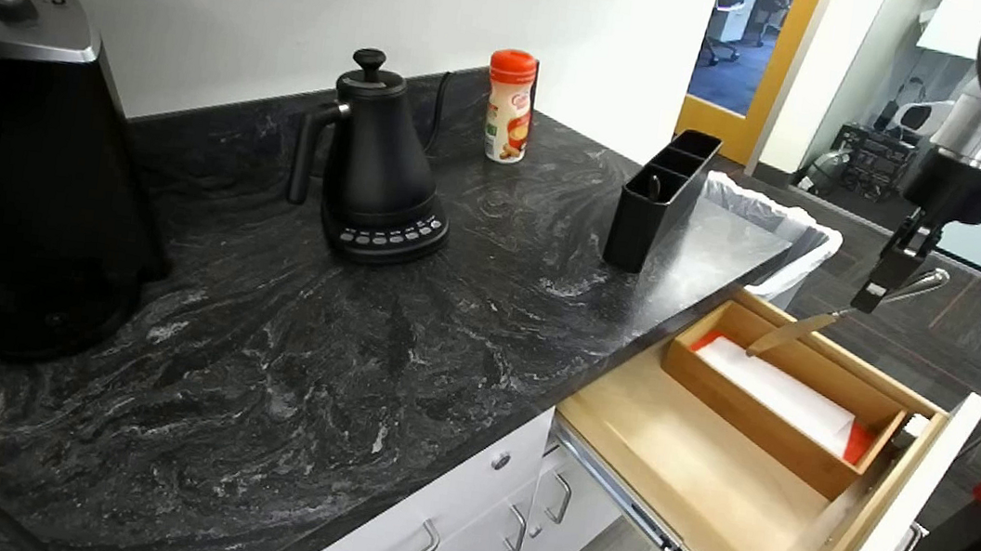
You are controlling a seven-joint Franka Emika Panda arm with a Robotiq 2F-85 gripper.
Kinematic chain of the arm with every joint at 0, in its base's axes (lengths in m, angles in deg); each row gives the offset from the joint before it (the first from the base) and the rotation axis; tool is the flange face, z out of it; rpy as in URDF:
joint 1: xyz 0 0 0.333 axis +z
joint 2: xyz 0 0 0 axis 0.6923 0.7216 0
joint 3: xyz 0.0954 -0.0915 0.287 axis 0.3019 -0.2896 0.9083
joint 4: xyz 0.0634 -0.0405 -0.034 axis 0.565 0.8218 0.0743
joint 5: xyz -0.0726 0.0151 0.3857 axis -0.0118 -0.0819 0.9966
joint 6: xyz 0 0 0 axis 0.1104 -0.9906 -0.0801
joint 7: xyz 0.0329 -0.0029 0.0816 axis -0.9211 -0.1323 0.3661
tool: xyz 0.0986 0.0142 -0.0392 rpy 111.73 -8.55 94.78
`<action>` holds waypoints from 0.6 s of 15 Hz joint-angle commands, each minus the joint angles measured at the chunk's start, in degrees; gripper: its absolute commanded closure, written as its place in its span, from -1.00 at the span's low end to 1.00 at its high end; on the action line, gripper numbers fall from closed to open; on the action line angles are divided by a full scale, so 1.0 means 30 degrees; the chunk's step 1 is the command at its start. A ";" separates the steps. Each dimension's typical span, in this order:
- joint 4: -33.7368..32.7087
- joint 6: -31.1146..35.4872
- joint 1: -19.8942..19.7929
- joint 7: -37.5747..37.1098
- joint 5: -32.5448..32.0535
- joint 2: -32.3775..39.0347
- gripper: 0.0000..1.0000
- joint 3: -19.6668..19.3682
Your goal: Take the butter knife out of the cutlery holder and put it in the open drawer on the right
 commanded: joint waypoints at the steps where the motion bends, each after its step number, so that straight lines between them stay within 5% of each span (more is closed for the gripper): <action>1: 0.0041 0.1346 0.0573 0.2729 0.3559 0.0586 0.95 0.0620; 9: 0.0072 0.3018 0.1526 0.8141 1.0676 0.1374 0.95 0.1503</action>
